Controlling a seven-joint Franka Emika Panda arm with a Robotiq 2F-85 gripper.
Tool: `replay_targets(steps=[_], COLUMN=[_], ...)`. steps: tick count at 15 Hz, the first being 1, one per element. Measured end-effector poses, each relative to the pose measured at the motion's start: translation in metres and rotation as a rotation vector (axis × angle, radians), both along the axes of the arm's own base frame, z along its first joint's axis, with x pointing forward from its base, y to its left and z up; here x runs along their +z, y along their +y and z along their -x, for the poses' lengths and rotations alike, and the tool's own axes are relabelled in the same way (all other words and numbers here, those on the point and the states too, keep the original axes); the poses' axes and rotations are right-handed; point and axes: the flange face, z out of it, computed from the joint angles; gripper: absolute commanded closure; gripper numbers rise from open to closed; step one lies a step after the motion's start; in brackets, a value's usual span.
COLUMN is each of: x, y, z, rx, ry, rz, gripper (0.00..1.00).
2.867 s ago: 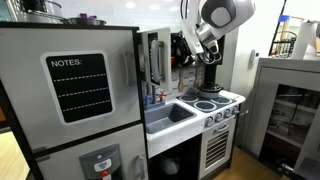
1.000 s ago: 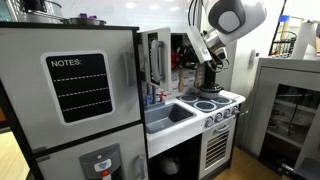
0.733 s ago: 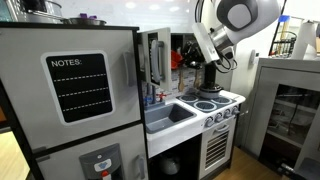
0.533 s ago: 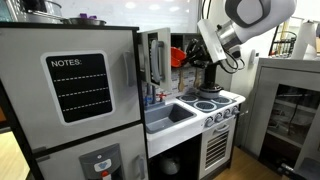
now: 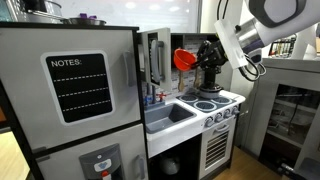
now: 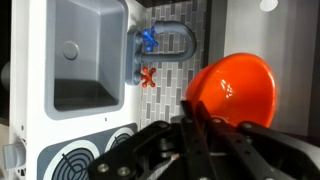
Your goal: Take the orange bowl from the cupboard and put it on the stove
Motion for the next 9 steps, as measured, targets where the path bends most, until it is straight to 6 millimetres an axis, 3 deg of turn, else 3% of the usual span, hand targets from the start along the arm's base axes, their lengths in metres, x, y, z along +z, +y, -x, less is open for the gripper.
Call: replay_targets(steps=[4, 9], x=[-0.0076, -0.0072], y=[-0.0017, -0.0028], z=[0.0094, 0.0059], rx=[0.065, 0.211], ry=[0.027, 0.060], rz=[0.090, 0.253], gripper=[0.98, 0.98])
